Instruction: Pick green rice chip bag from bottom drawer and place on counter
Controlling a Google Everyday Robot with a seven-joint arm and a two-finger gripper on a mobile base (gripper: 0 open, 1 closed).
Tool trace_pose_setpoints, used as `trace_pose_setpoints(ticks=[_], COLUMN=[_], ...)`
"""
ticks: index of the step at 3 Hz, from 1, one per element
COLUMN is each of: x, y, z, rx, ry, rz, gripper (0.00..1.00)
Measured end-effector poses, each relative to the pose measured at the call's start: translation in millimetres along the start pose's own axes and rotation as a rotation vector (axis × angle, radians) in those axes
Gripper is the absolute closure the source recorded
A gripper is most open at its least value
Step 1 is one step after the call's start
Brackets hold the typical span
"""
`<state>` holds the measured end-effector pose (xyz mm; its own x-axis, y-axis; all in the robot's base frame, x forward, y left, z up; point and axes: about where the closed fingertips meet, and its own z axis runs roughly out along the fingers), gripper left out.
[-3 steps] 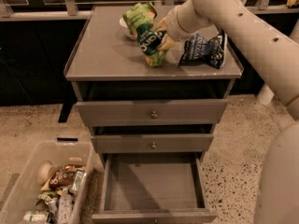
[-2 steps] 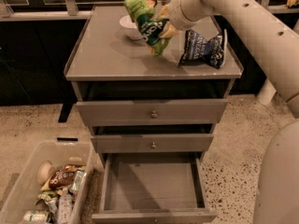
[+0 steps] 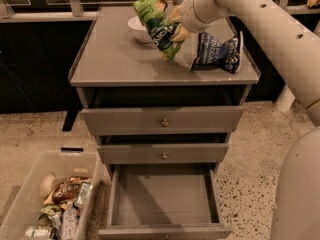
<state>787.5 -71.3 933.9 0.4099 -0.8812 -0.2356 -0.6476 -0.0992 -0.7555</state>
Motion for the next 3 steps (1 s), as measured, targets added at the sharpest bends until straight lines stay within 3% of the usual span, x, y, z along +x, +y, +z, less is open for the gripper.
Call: trace_pose_setpoints(ticks=[2, 3], x=[0.0, 0.0], y=[0.0, 0.0], z=[0.0, 0.1], rx=[0.000, 0.000], ry=[0.000, 0.000], rz=[0.000, 0.000], gripper=[0.12, 0.00])
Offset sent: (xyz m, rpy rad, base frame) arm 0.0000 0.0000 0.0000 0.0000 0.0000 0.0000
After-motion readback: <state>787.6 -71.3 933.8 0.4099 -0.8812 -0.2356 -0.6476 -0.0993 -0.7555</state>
